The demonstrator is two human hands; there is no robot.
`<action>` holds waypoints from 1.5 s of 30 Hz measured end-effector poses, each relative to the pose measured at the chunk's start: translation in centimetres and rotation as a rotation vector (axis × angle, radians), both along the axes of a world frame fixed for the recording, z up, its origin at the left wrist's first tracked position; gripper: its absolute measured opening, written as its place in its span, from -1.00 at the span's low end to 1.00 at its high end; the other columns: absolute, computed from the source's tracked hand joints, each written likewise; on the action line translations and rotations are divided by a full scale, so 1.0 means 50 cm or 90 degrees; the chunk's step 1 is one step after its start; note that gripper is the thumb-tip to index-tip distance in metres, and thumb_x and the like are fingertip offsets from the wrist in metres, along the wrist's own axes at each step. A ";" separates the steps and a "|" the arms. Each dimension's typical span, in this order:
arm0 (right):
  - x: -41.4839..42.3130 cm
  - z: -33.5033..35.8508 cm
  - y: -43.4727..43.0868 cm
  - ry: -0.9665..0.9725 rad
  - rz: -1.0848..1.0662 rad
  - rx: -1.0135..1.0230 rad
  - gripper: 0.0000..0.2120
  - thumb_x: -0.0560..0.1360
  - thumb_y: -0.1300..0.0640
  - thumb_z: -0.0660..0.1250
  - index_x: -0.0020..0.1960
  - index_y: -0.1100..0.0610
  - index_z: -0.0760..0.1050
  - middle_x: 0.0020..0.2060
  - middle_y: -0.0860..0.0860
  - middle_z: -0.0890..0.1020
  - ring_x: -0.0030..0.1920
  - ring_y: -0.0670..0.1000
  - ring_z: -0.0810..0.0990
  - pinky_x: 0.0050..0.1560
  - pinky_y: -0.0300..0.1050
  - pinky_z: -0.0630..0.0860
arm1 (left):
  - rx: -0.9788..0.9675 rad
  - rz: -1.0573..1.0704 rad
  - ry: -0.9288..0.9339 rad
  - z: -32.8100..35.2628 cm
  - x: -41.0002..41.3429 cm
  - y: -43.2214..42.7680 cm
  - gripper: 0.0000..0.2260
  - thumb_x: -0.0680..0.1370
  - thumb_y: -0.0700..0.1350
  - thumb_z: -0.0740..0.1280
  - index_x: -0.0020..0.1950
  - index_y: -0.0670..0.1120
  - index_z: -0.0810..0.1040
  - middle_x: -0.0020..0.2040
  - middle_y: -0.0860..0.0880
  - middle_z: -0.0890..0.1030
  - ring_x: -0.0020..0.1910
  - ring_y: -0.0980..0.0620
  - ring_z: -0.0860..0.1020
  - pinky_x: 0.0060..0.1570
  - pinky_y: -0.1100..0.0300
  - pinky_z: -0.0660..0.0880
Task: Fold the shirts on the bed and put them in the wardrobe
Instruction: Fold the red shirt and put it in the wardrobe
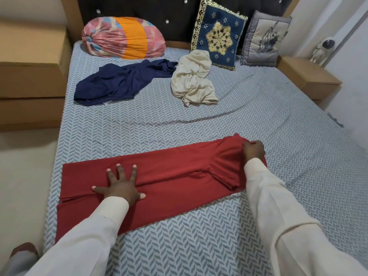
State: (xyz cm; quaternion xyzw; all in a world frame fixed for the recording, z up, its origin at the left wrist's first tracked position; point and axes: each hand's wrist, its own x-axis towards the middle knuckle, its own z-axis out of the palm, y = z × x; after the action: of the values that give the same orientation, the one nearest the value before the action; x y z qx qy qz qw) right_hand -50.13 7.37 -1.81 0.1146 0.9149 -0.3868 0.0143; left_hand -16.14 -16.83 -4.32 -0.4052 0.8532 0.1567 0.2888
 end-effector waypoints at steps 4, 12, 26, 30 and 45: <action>0.044 0.001 0.017 0.021 -0.012 0.163 -0.62 0.45 0.09 0.24 0.24 0.16 0.41 0.20 0.22 0.50 0.17 0.28 0.55 0.12 0.07 0.45 | -0.012 -0.007 -0.010 0.003 -0.002 0.000 -0.06 0.48 0.33 0.29 0.52 0.20 -0.39 0.55 -0.13 -0.33 0.52 -0.28 -0.29 0.25 -0.57 0.10; 0.030 -0.038 -0.052 0.093 0.435 0.379 -0.65 0.48 -0.02 0.18 0.18 0.05 0.56 0.11 0.20 0.61 0.14 0.24 0.55 0.16 0.03 0.48 | -0.022 -0.007 -0.012 0.011 -0.008 -0.005 0.00 0.43 0.35 0.34 0.51 0.22 -0.40 0.56 -0.10 -0.27 0.53 -0.26 -0.22 0.22 -0.56 0.17; 0.025 0.006 0.108 -0.128 0.126 0.007 -0.57 0.43 -0.18 0.40 -0.35 0.18 0.55 -0.50 0.09 0.59 -0.42 0.11 0.57 -0.41 -0.20 0.42 | -0.008 0.002 0.004 0.012 -0.005 -0.003 -0.02 0.44 0.35 0.33 0.51 0.23 -0.38 0.56 -0.10 -0.31 0.53 -0.25 -0.25 0.24 -0.56 0.13; 0.028 -0.012 0.090 -0.208 0.125 -0.086 -0.74 0.47 -0.02 0.45 -0.22 0.13 0.48 -0.49 0.08 0.52 -0.56 -0.03 0.43 -0.54 -0.32 0.29 | -0.006 0.002 0.005 0.013 -0.001 -0.001 -0.03 0.44 0.35 0.33 0.51 0.24 -0.38 0.56 -0.09 -0.32 0.53 -0.25 -0.26 0.25 -0.56 0.12; 0.052 -0.033 0.107 -0.141 0.082 -0.152 -0.62 0.21 0.12 0.26 0.03 0.01 0.44 -0.20 0.13 0.58 -0.28 0.08 0.55 -0.27 -0.09 0.51 | 0.002 0.006 0.022 0.005 0.001 -0.004 -0.04 0.45 0.34 0.33 0.51 0.24 -0.37 0.56 -0.09 -0.33 0.53 -0.24 -0.28 0.25 -0.57 0.08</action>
State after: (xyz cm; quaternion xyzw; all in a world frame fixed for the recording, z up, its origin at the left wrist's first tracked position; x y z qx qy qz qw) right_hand -47.55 12.75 -3.48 0.0952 0.8607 -0.4760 0.1532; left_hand -16.09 -17.04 -4.09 -0.4059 0.8559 0.1664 0.2739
